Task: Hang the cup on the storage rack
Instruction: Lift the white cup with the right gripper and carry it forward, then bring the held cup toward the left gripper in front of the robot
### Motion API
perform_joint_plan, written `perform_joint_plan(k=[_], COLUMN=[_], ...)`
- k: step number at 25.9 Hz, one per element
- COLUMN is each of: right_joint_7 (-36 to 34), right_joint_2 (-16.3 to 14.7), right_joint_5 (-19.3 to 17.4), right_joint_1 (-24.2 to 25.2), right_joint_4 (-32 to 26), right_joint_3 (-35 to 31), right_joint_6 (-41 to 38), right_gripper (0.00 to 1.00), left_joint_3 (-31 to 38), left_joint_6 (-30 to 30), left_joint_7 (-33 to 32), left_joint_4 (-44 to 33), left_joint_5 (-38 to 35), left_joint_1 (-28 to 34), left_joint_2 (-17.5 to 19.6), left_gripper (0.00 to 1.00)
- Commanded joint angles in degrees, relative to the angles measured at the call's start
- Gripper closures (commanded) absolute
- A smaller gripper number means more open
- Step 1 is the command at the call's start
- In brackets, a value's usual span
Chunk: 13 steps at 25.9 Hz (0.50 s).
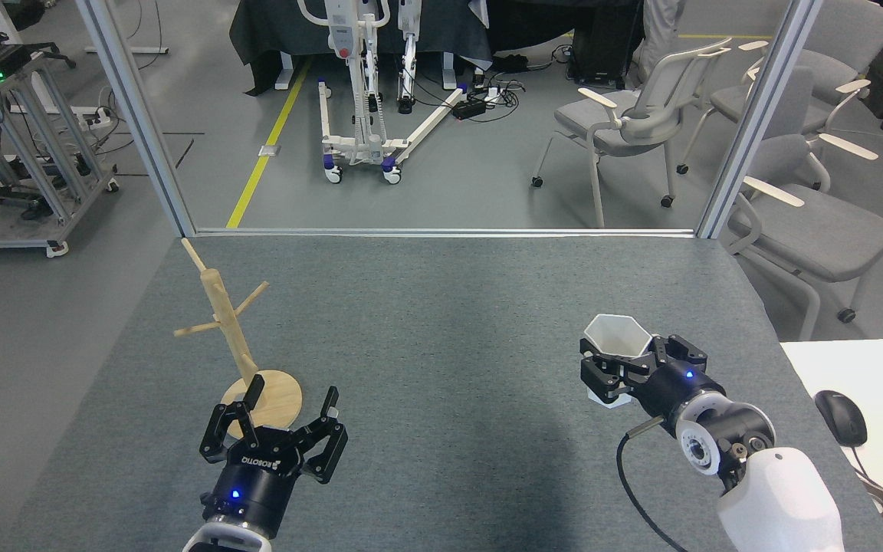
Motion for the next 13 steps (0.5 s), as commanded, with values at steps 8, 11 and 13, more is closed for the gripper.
perform_joint_plan(k=[8, 11, 13], right_joint_7=[16.68, 18.09, 20.11], right_joint_2=[8.67, 11.49, 13.16], right_joint_5=[4.78, 6.54, 8.12], right_joint_1=[-12.31, -15.57, -17.32], right_joint_4=[-12.01, -12.28, -12.37], right_joint_3=[11.35, 15.83, 18.82], right_joint_6=[17.73, 22.48, 24.76], right_gripper=[0.97, 0.96, 0.96], left_joint_3=[-2.51, -6.73, -8.49], left_joint_6=[-10.44, -11.58, -10.35], left_joint_7=[0.22, -0.22, -0.84], left_joint_4=[-1.99, -2.08, -1.82], left_joint_5=[0.00, 0.00, 0.00], left_joint_1=[5.30, 5.12, 4.42], left_joint_2=[0.21, -0.58, -3.39], left_gripper=[0.01, 0.01, 0.04])
